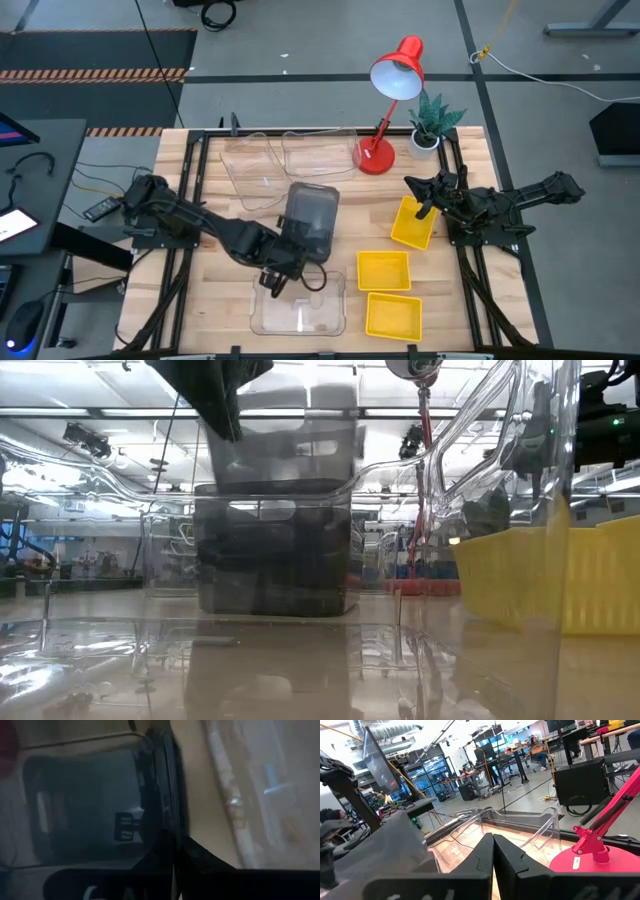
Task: Stack baskets by color
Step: Stack the right black bin on the black bins, then stack the bottom transparent bin on the top left transparent bin
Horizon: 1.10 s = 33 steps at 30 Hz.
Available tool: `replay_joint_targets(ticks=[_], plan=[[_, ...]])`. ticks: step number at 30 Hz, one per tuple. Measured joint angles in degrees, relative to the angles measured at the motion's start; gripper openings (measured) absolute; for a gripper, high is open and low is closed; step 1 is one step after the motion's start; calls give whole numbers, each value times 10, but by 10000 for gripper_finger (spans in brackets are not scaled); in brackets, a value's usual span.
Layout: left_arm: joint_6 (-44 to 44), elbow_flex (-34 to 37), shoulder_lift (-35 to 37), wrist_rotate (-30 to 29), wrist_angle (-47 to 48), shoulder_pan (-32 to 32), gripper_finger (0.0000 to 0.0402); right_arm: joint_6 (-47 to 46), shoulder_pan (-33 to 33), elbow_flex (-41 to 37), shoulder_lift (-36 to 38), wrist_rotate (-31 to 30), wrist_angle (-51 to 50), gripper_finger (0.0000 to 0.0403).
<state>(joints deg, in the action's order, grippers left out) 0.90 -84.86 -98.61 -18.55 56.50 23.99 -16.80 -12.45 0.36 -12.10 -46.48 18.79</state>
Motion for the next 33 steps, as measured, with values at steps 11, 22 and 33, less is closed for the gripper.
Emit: replay_joint_targets(ticks=[11, 22, 33], plan=[[41, 2, 0, 74, -2, -2, 11, 0, 0, 0, 0, 0, 0, 12], [31, 2, 0, 109, -4, -18, 71, 0, 0, 0, 0, 1, 0, 12], [31, 2, 5, 128, -1, -51, 194, 0, 0, 0, 0, 1, 0, 12]])
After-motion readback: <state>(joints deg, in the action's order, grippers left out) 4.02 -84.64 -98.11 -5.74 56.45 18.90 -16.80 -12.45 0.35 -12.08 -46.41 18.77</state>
